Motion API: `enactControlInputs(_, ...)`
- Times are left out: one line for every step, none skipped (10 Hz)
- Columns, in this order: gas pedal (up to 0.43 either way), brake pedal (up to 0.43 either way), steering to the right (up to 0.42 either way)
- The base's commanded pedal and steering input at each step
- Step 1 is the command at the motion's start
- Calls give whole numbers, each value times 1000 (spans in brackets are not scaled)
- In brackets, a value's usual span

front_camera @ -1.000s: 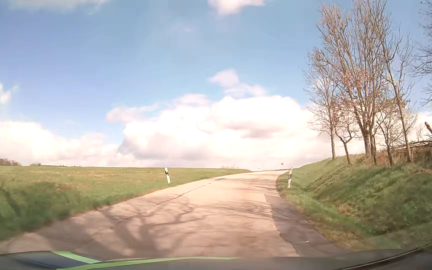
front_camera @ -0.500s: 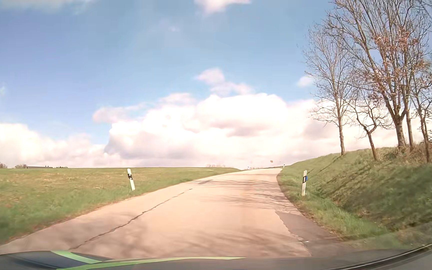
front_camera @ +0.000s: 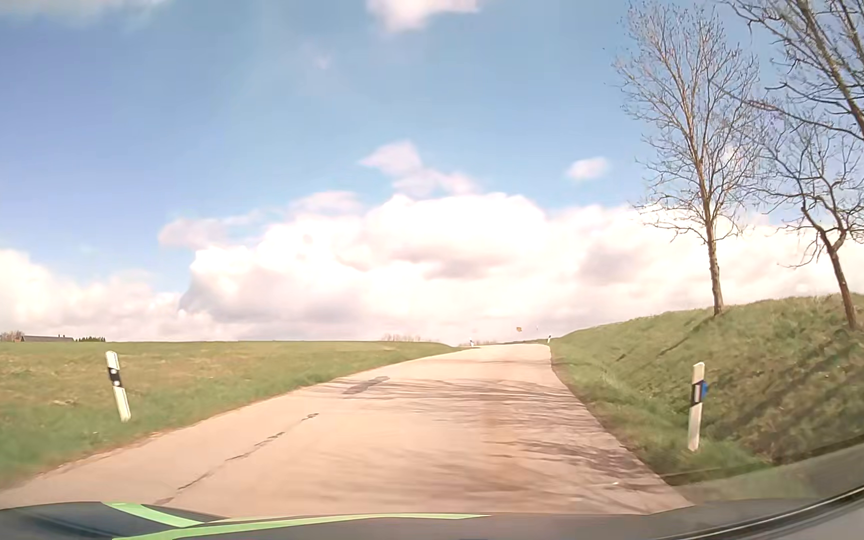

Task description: Follow the waypoints while adhering to traffic rules and regulations

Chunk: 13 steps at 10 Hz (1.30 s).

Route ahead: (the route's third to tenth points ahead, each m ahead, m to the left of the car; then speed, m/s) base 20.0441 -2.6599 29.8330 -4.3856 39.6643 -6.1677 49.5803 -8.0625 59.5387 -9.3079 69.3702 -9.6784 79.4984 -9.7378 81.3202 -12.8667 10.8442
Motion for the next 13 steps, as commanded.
enactControlInputs(240,0,46)
enactControlInputs(240,0,48)
enactControlInputs(240,0,48)
enactControlInputs(240,0,48)
enactControlInputs(240,0,48)
enactControlInputs(240,0,48)
enactControlInputs(240,0,48)
enactControlInputs(240,0,48)
enactControlInputs(240,0,46)
enactControlInputs(240,0,45)
enactControlInputs(240,0,42)
enactControlInputs(248,0,38)
enactControlInputs(248,0,33)
